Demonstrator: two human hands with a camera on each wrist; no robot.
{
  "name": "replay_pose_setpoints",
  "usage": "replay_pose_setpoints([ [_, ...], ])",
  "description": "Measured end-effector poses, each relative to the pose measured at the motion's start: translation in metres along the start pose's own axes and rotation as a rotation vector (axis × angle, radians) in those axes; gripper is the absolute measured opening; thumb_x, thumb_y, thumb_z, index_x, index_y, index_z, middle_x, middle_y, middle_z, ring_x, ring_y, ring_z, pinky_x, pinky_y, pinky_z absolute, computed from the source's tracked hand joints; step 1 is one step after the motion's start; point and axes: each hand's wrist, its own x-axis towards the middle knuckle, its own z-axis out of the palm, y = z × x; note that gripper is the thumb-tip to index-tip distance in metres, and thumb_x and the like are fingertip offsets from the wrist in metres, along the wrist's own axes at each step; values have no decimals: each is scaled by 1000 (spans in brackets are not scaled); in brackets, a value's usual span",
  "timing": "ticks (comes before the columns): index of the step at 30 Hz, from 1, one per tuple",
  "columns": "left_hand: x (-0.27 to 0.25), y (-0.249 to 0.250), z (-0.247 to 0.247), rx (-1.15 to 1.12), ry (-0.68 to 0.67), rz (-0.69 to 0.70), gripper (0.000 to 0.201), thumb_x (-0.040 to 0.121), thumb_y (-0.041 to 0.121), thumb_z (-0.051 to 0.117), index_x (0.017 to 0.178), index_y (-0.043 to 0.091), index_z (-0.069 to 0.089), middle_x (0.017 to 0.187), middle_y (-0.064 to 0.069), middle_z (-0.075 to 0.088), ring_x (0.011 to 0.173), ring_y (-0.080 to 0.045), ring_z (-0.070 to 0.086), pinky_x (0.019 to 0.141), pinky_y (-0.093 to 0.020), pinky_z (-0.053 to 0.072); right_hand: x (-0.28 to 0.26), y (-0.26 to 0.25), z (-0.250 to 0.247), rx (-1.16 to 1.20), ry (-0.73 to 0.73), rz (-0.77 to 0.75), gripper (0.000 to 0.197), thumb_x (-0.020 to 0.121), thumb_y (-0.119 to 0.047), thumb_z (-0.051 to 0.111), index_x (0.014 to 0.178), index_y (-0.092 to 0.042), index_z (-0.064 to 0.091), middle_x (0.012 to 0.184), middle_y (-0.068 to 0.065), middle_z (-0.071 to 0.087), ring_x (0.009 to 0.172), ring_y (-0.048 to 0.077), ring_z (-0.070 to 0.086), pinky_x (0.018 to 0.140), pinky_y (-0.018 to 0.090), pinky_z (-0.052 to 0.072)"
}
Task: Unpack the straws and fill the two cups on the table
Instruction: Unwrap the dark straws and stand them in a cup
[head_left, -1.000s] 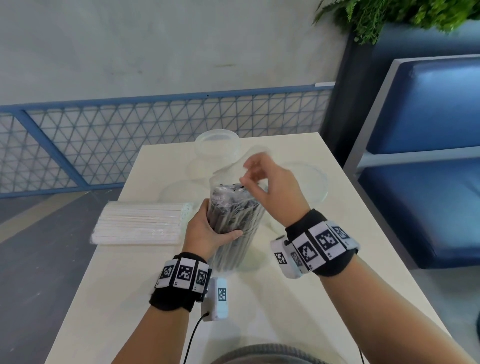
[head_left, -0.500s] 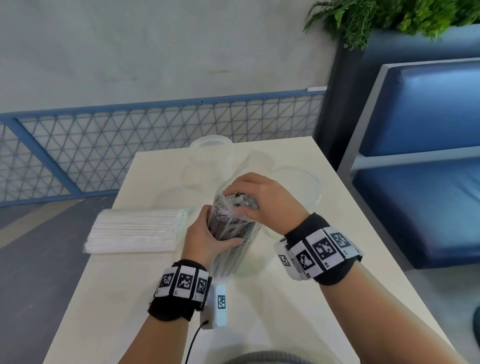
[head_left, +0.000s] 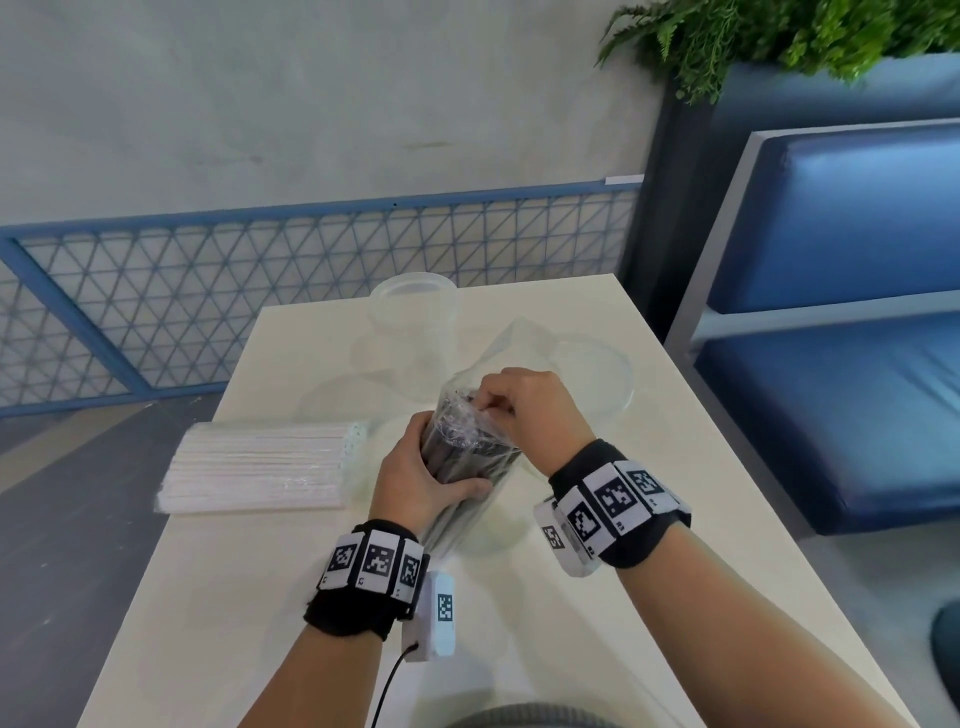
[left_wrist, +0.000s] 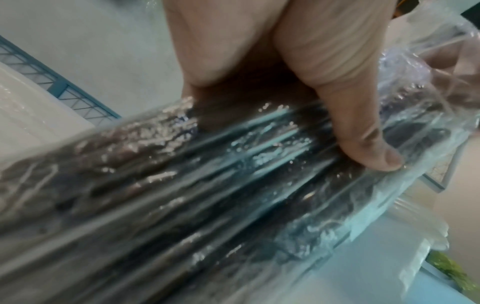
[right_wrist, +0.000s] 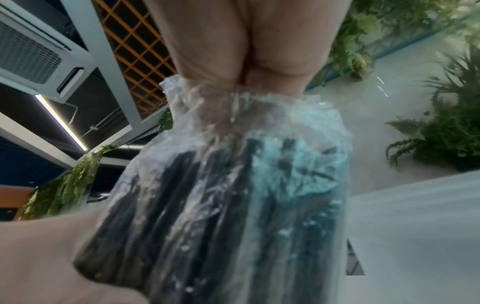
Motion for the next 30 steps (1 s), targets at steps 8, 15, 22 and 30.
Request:
replay_pose_setpoints([
  [8,2,-3,-3,27,14,-27,69,51,27,90,105,27,47,92,19,59,87,-5,58,69,-5,39,4,-1,-32,158,234,39,7,77,-3,69,74,-9,71,74,0,69,64,8,60,67,17,51],
  [15,1,-5,-3,-16,10,-58,73,51,24,91,109,28,47,95,20,59,91,-6,58,82,-19,42,12,-10,-68,223,488,-37,10,78,-2,66,79,-12,70,75,-13,61,67,0,57,67,14,52],
  [22,1,-5,-7,-84,70,-61,66,53,21,90,103,29,47,90,25,57,81,14,53,65,-3,40,-6,-15,-10,559,449,230,49,73,-22,76,107,-18,41,113,4,52,99,14,55,81,27,52],
  [30,-7,-5,-3,-74,22,9,68,55,20,88,103,39,45,101,20,61,95,7,57,79,-13,47,10,-19,7,691,411,460,69,65,-24,82,114,-10,37,103,3,61,93,16,61,84,31,52],
])
